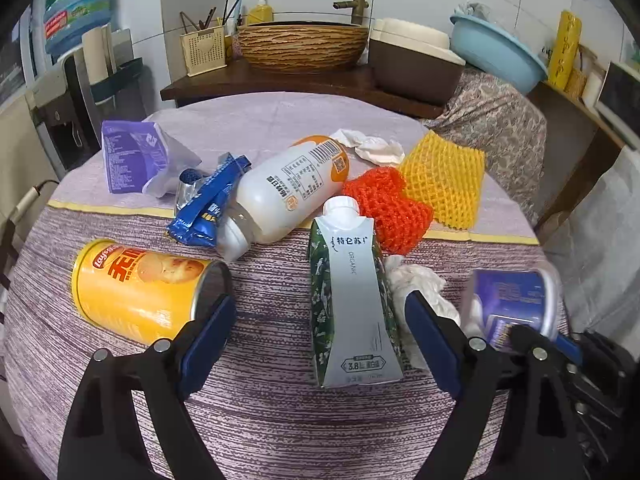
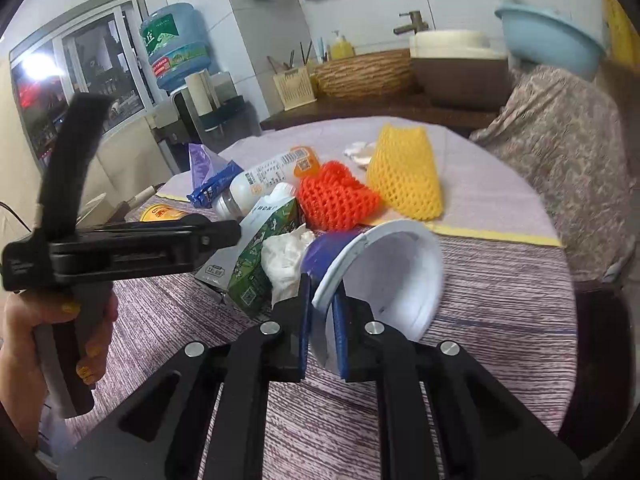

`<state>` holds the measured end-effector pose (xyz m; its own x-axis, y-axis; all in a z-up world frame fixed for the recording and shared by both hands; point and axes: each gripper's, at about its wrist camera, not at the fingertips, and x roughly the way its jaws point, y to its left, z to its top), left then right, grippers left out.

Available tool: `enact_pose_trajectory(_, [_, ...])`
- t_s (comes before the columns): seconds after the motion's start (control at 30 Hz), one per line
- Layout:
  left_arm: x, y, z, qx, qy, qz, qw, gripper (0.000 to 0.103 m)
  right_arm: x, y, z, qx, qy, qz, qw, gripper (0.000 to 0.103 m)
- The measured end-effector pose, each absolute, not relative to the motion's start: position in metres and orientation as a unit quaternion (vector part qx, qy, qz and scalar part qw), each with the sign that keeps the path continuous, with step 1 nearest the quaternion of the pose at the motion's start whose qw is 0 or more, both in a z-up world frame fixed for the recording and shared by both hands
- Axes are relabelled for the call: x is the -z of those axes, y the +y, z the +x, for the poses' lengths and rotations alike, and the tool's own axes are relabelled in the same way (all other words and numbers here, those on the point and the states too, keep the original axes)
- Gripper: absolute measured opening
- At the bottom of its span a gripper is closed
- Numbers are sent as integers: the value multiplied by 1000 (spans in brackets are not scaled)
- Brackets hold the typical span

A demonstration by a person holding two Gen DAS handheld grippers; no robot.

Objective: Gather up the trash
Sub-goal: 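Grasp blue-white yogurt cup with right tool while left tool grasps milk carton, then drop yogurt cup into bin with right tool while left tool drops carton in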

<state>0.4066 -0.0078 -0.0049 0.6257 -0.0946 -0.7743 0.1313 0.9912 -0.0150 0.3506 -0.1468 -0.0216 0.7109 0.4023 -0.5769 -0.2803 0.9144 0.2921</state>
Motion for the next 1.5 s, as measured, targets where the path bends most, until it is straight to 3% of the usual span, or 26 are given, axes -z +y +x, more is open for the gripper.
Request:
enact_pose_trajectory(0.23, [23, -26, 399, 59, 446, 84, 889, 73, 9, -163, 321, -176, 306, 78, 932, 11])
enact_pose_trajectory(0.27, [26, -26, 400, 53, 450, 88, 887, 66, 8, -164, 318, -175, 304, 77, 933, 11])
enact_pose_trajectory(0.43, [38, -21, 414, 52, 469, 63, 880, 52, 5, -169, 308, -180, 296, 83, 934, 11])
enact_pose_trajectory(1.0, [-9, 6, 314, 45, 337, 16, 940, 51, 11, -191, 283, -187, 284, 106, 934, 11])
enact_pose_trajectory(1.5, [-65, -21, 299, 82, 256, 9, 963, 51, -2, -209, 262, -192, 246, 102, 945, 11])
